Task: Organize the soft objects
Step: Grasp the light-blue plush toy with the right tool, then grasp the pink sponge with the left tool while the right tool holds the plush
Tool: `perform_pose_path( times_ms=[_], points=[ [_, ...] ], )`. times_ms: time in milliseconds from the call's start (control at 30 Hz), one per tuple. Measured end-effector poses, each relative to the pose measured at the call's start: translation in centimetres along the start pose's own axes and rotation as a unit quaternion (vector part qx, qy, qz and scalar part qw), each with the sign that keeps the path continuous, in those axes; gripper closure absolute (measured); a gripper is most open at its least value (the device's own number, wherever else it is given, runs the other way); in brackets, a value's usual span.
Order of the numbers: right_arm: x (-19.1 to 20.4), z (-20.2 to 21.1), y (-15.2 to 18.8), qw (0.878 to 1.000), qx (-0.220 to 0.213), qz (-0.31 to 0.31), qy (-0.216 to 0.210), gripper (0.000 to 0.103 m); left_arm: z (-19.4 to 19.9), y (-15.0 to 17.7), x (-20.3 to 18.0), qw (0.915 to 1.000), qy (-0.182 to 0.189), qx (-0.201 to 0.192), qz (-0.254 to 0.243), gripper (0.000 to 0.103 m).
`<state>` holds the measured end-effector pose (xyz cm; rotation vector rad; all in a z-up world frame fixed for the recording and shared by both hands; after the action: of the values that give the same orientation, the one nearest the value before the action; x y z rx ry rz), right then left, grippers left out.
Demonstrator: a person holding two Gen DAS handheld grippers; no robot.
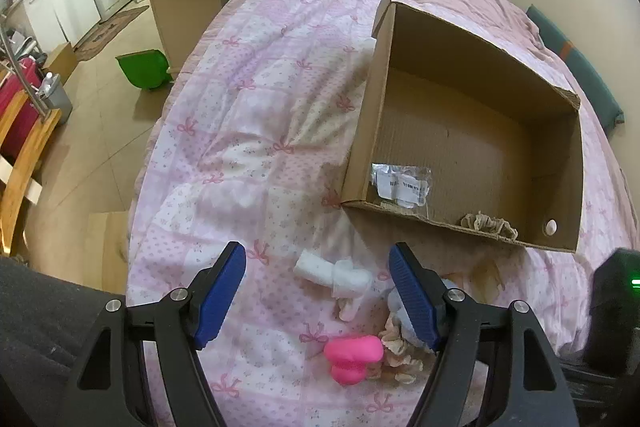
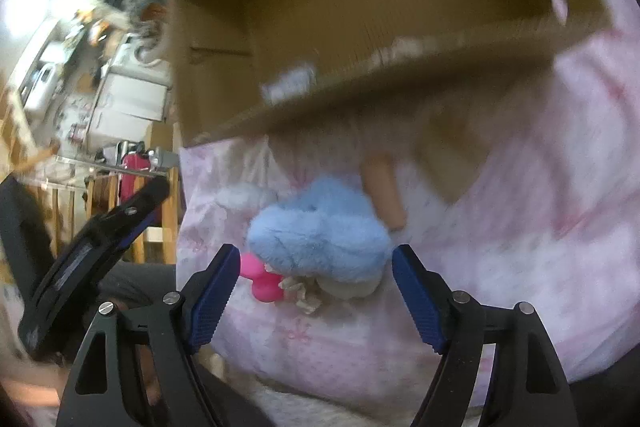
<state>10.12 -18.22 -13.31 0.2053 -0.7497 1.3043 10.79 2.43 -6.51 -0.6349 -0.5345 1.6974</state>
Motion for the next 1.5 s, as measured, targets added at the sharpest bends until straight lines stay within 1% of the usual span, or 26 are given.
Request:
perform_pose_path(
  times_ms=[67,133,200,300,333,400,433,500,567,667,733,833,1033,1100,1167,1267,1300,1433,1500],
  points=[
    [-0.4,-1.6,0.5,0.999,0.015,-0.047,0.013,0.02,0.0,-0.2,0.2,1.0,0.0,-0.002,0.008,0.031],
    [-0.5,-2.9,0.9,0.996,0.025,-0.079,0.018,0.02,0.0,-0.3,0.3,0.9999,-0.001,-0.003,0.013,0.031],
    [-0.8,-4.3,1.0,0.995,0.025,-0.093,0.034,0.019,-0.1,-0.3,0.5,0.9999,-0.001,0.0,0.017,0.031],
    [-0.8,-5.4,0.9,0.994,0.018,-0.1,0.032,0.02,-0.2,-0.3,0.7,0.9998,-0.002,0.003,0.017,0.031],
    [-0.6,-5.5,0.9,0.995,0.016,-0.094,0.032,0.022,-0.3,-0.4,0.8,0.9998,-0.002,0.003,0.018,0.031],
    [-0.3,-5.3,1.1,0.996,0.015,-0.081,0.039,0.041,-0.3,-0.4,0.9,0.9998,-0.001,0.004,0.02,0.031],
    [-0.2,-5.2,1.3,0.996,0.018,-0.08,0.038,0.044,-0.3,-0.4,0.9,0.9997,-0.001,0.005,0.023,0.031],
    [0.0,-5.0,1.2,0.996,0.021,-0.072,0.037,0.055,-0.4,-0.4,0.9,0.9996,0.001,0.007,0.028,0.031],
    [0.2,-4.8,1.3,0.998,0.021,-0.037,0.051,0.061,-0.4,-0.3,0.8,0.9996,0.003,0.01,0.028,0.031],
    [0.1,-4.3,1.0,0.998,0.022,-0.021,0.047,0.066,-0.3,-0.3,0.6,0.9997,0.003,0.008,0.021,0.031],
    [0.3,-3.5,0.6,0.999,0.015,-0.017,0.038,0.066,-0.3,-0.2,0.7,0.9998,0.002,0.008,0.019,0.031],
    [0.9,-1.1,-0.4,1.0,-0.003,-0.004,0.022,0.066,-0.3,0.0,0.7,0.9997,0.003,0.015,0.021,0.031],
    [2.0,4.6,-3.0,0.997,-0.058,0.042,-0.004,0.066,-0.4,0.8,0.6,0.9994,0.004,0.032,0.012,0.031],
    [2.1,6.0,-3.4,0.995,-0.077,0.061,-0.006,0.066,-0.4,1.0,0.5,0.9994,-0.002,0.035,0.002,0.031],
    [1.8,6.8,-3.6,0.992,-0.093,0.082,0.006,0.066,-0.6,1.4,0.5,0.9991,-0.003,0.042,-0.003,0.031],
    [0.4,6.9,-3.4,0.992,-0.1,0.075,0.007,0.066,-1.1,2.4,0.6,0.9976,0.006,0.069,0.005,0.031],
    [-0.3,7.5,-3.3,0.992,-0.1,0.07,0.006,0.066,-1.4,2.9,0.7,0.9966,0.007,0.082,0.007,0.031],
    [-1.8,6.5,-2.8,0.994,-0.097,0.051,0.022,0.066,-2.5,4.9,0.9,0.9914,0.012,0.129,0.014,0.032],
    [-1.9,6.6,-3.2,0.994,-0.103,0.043,0.02,0.066,-2.9,5.6,0.6,0.9896,0.016,0.142,0.012,0.033]
  ],
)
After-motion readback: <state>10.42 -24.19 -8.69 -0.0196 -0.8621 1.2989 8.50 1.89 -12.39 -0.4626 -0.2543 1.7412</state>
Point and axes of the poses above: each gripper's, at about its wrist camera, not at the fingertips, and z roughly against the way its jaws point, x to its left, y to its underside, the point moved 6 cm from there along -z, roughly the way its jaws point, and after that the axes turned 13 degrees about -x, right-handed, at the moved point
